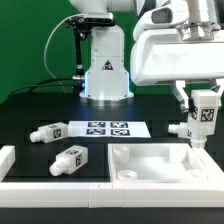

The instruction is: Assemble one leg

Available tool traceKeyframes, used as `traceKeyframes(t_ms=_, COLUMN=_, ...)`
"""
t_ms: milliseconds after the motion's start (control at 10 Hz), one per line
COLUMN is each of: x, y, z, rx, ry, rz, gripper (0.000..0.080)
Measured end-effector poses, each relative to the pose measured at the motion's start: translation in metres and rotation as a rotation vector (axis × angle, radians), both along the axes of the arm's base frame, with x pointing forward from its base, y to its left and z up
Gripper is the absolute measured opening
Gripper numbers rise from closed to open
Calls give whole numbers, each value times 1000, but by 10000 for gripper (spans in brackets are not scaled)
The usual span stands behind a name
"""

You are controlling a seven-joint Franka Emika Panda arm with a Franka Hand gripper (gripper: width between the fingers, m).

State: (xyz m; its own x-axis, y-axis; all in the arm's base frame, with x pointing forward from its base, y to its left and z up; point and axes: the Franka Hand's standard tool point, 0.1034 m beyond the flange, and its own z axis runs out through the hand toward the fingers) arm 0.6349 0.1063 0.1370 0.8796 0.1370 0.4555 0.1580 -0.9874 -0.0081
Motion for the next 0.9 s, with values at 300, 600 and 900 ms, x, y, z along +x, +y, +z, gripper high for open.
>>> traceKeyframes(t_ms=300, x=0, y=-1, z=-13, rx=-7, ry=-34, rz=14, gripper=284)
traceKeyframes(t_ms=600, x=-4, y=2, z=-28, rx=-8, ry=-32, rz=18, gripper=284)
traceKeyframes(t_ms=900, x=-6, y=3, z=-36, rx=-10, ry=-27, rz=22, gripper=284)
